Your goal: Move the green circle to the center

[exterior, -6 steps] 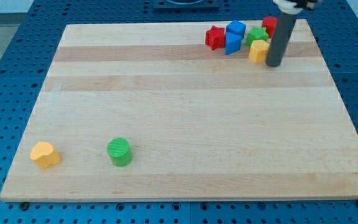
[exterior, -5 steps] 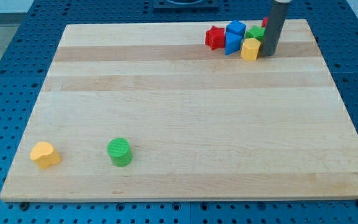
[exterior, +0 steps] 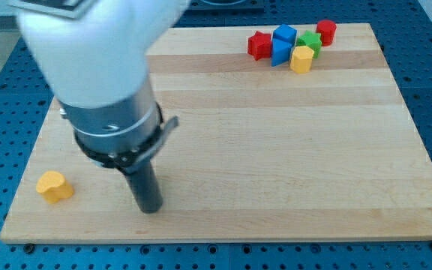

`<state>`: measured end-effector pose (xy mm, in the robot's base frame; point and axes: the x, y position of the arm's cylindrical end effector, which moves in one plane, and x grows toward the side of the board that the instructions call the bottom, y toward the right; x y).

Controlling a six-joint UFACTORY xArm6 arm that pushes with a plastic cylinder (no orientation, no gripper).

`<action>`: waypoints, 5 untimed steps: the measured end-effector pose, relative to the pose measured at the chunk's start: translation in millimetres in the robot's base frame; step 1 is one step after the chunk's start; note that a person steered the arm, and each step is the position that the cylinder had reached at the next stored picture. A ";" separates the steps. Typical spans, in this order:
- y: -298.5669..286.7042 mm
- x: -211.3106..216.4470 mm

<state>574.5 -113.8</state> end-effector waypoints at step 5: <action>-31.1 -52.6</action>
